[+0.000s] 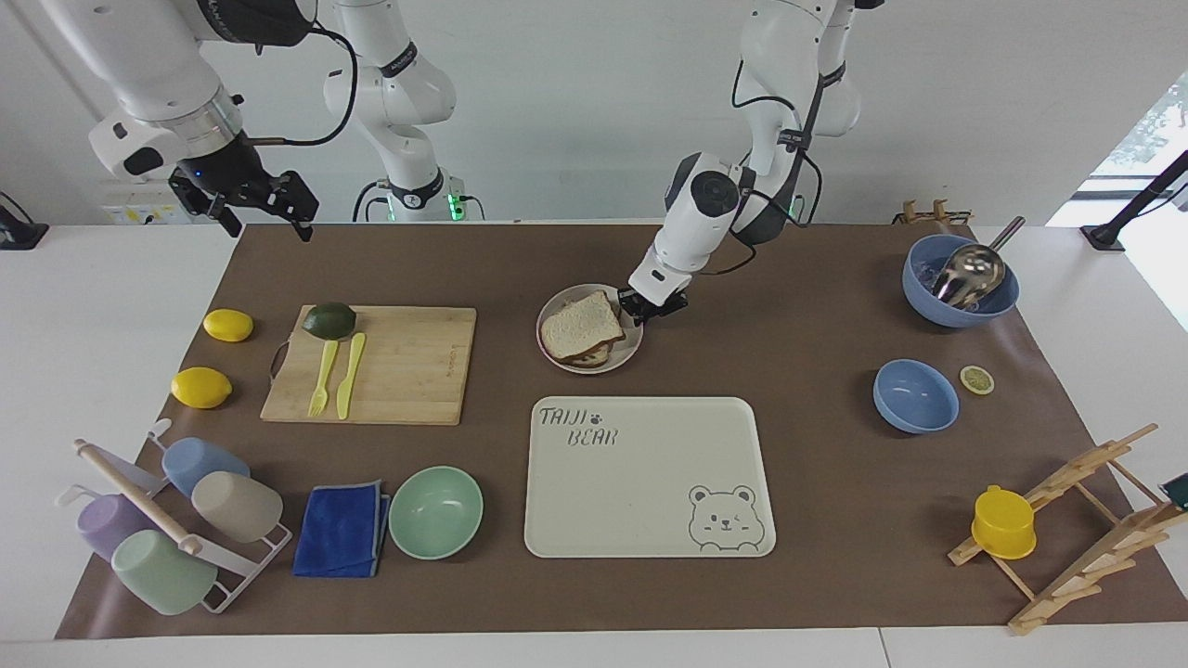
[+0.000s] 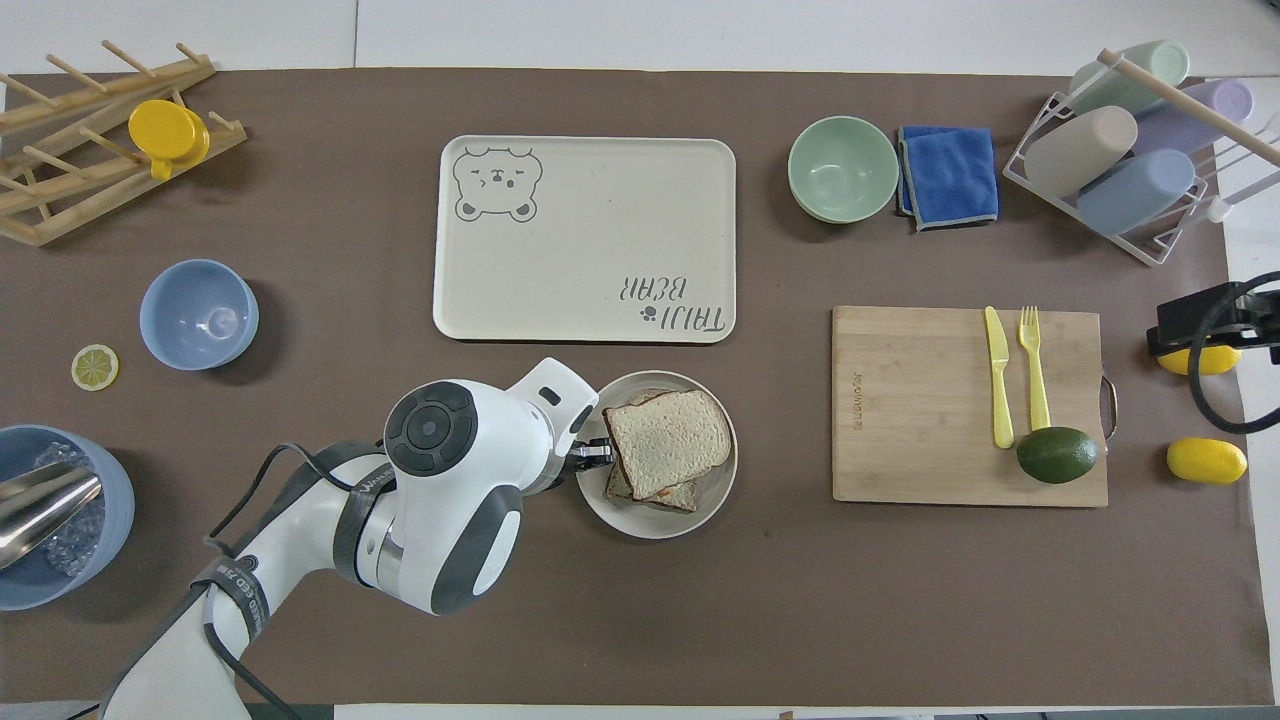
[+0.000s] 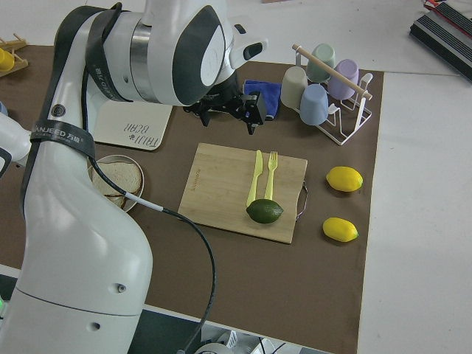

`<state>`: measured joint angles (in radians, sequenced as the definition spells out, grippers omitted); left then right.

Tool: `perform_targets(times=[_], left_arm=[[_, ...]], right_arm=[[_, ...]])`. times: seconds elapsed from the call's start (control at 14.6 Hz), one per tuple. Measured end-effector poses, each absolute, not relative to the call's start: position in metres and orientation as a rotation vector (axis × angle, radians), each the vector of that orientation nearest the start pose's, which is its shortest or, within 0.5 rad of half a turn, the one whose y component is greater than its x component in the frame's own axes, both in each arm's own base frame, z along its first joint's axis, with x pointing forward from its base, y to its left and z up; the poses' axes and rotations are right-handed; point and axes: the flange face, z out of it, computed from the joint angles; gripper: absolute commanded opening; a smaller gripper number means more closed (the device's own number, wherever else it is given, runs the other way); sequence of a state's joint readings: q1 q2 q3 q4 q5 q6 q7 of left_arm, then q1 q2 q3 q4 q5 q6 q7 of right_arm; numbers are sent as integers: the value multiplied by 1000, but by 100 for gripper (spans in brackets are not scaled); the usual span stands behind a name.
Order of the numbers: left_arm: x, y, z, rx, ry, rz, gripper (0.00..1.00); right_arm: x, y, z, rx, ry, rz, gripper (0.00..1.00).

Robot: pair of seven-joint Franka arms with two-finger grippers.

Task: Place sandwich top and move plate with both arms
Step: 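Slide the plate with the left gripper onto the bear-printed tray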

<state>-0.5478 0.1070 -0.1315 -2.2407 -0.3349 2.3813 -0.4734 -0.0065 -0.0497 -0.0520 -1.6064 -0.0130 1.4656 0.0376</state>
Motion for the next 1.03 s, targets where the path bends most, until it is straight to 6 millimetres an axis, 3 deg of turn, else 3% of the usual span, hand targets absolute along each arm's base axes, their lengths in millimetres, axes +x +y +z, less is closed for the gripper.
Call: perform_targets(times=[0.34, 0.68, 0.82, 1.03], left_arm=[[452, -329, 361, -3415, -125, 251, 0], [492, -309, 391, -3467, -226, 198, 0], [514, -298, 394, -3478, -278, 171, 0], [551, -295, 381, -3487, -326, 169, 0]], right_arm=[[526, -33, 626, -3144, 152, 144, 100], [526, -33, 626, -3144, 152, 144, 100], [526, -33, 626, -3144, 152, 144, 100], [526, -33, 626, -3144, 152, 144, 100]])
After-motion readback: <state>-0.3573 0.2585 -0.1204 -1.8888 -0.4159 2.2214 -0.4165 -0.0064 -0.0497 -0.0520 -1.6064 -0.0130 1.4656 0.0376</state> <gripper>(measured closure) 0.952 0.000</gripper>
